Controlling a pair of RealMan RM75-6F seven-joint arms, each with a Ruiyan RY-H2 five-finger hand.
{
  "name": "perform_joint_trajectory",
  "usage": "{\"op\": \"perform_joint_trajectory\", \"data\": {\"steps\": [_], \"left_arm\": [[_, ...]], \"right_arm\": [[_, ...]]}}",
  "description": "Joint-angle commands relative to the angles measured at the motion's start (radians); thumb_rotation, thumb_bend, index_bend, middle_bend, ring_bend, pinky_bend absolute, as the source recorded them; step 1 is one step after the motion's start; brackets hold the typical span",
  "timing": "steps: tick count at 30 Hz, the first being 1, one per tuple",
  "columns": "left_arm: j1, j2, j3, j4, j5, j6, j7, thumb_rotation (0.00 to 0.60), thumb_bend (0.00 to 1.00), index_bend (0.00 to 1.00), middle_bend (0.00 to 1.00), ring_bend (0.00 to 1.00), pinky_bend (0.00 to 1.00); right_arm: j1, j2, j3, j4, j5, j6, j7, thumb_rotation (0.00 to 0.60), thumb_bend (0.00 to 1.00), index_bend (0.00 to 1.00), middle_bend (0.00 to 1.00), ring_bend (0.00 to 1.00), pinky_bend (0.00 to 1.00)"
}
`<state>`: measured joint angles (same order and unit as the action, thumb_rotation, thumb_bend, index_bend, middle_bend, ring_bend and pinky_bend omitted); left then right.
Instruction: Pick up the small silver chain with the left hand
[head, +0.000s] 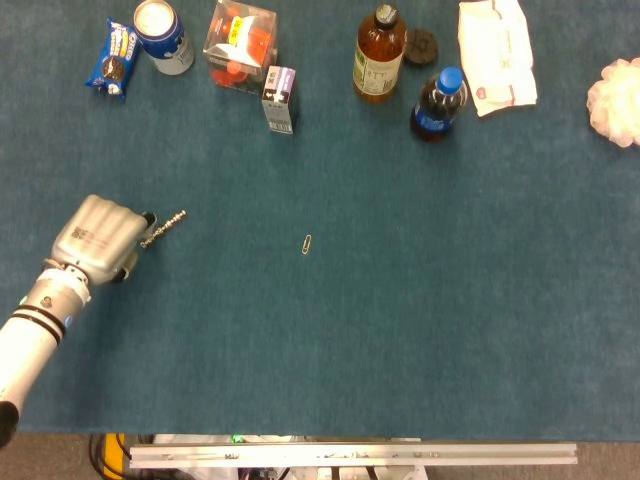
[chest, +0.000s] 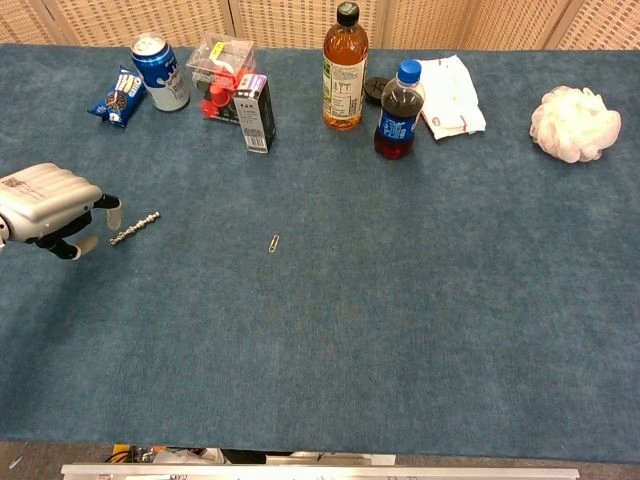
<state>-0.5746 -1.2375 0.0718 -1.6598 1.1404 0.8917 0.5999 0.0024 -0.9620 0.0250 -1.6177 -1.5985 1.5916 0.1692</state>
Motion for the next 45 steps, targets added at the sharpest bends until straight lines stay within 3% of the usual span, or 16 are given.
{"op": "perform_joint_trajectory", "data": {"steps": [1, 24, 39, 45], "left_arm": [[-0.002, 0.0, 0.014, -0.004, 0.005, -0.017, -0.01, 0.6, 0.43, 0.37, 0.85, 0.76, 0.55], [-0.027, -0.045, 0.013, 0.083, -0.075, -0.017, 0.033, 0.6, 0.43, 0.37, 0.85, 0.76, 0.55], [-0.009, -0.049, -0.033, 0.09, -0.056, 0.056, -0.053, 0.6, 0.42, 0.34, 0.82, 0.73, 0.55], [-0.016, -0.102, -0.057, 0.096, -0.033, 0.047, -0.112, 0.6, 0.38, 0.38, 0.82, 0.74, 0.55]], "right_arm": [[0.001, -0.002, 0.0, 0.001, 0.001, -0.003, 0.002, 0.6, 0.23, 0.34, 0.43, 0.46, 0.56], [-0.017, -0.01, -0.004, 0.012, 0.004, 0.01, 0.014, 0.6, 0.23, 0.34, 0.43, 0.46, 0.56], [-0.023, -0.008, -0.002, 0.009, 0.005, 0.016, 0.012, 0.6, 0.23, 0.34, 0.43, 0.46, 0.56], [-0.021, -0.012, -0.003, 0.022, 0.004, 0.011, 0.025, 0.6, 0.23, 0.34, 0.43, 0.46, 0.56]]}}
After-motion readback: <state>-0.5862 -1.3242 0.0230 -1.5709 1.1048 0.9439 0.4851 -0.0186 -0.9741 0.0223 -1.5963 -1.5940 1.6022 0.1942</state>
